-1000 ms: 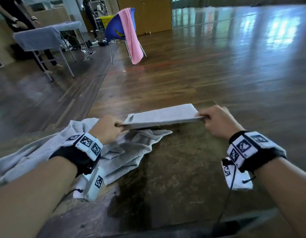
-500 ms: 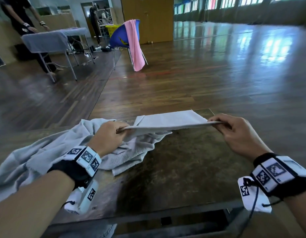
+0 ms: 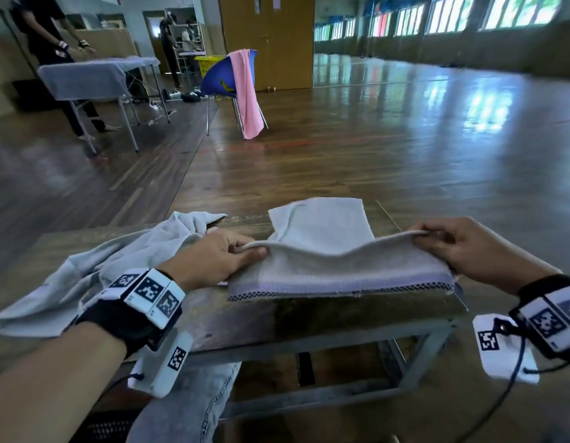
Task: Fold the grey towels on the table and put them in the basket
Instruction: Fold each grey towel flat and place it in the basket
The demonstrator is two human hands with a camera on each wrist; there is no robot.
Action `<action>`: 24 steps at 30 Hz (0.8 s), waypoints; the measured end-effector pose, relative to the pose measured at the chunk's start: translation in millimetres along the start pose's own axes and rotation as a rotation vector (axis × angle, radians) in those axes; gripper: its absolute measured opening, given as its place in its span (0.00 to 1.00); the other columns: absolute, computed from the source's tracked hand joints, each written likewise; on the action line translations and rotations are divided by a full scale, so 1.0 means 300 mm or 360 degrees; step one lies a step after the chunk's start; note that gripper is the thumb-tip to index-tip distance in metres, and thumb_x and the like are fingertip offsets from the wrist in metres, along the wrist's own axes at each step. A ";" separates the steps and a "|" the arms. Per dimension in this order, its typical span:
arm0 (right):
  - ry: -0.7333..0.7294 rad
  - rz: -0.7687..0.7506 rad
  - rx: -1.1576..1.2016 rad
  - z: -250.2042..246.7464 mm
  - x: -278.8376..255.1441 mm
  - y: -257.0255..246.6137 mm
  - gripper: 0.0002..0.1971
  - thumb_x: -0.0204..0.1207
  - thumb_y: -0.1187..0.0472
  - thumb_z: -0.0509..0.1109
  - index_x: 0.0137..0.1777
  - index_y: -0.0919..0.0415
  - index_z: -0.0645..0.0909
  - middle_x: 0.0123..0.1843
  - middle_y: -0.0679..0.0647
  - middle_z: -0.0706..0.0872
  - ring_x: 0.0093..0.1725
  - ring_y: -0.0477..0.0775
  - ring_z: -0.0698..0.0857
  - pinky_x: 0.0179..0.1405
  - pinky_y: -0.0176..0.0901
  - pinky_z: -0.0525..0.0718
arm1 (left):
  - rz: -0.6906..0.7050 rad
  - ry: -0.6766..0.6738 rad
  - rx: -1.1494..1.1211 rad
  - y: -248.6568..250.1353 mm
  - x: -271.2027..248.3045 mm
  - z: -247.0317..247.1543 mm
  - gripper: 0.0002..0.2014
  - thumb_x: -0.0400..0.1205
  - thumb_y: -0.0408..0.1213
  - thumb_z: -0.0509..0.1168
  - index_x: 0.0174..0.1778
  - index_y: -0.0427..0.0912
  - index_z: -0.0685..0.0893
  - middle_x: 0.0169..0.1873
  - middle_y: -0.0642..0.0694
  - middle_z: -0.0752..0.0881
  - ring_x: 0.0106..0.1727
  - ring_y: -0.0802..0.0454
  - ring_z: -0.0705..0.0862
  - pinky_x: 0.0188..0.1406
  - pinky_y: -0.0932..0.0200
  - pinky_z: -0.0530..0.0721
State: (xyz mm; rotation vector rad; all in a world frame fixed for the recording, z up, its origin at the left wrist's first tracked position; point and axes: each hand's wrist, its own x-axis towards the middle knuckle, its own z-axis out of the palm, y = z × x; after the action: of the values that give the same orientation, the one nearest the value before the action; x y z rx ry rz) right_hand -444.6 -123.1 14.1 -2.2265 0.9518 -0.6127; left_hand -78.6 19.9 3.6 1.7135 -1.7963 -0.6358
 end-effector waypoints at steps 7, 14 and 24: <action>-0.0316 0.0255 -0.0090 0.006 -0.052 -0.023 0.08 0.84 0.62 0.69 0.43 0.60 0.87 0.35 0.64 0.84 0.35 0.55 0.80 0.41 0.49 0.76 | -0.0132 -0.0316 -0.0321 0.029 -0.087 0.063 0.27 0.82 0.50 0.67 0.45 0.22 0.83 0.26 0.41 0.75 0.22 0.55 0.70 0.21 0.66 0.69; -0.0079 0.0280 -0.0099 0.033 0.031 0.055 0.08 0.84 0.58 0.70 0.44 0.56 0.88 0.35 0.55 0.86 0.37 0.50 0.81 0.43 0.49 0.76 | -0.0189 0.0016 -0.0371 -0.056 0.015 0.093 0.24 0.82 0.52 0.67 0.25 0.41 0.74 0.21 0.47 0.70 0.23 0.52 0.67 0.25 0.62 0.64; 0.0468 0.0365 -0.0412 0.111 0.489 0.243 0.12 0.84 0.57 0.67 0.37 0.54 0.81 0.32 0.55 0.85 0.33 0.56 0.83 0.28 0.43 0.76 | -0.0208 0.0678 0.0269 -0.190 0.580 -0.006 0.20 0.81 0.46 0.72 0.29 0.36 0.80 0.24 0.43 0.77 0.28 0.49 0.73 0.26 0.58 0.66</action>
State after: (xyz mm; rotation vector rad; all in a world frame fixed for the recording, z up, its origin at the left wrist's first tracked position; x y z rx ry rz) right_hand -365.1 -261.4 -36.0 -2.2386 1.4870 -0.7591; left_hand -38.6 -157.1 -20.5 1.9173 -1.4792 -0.1505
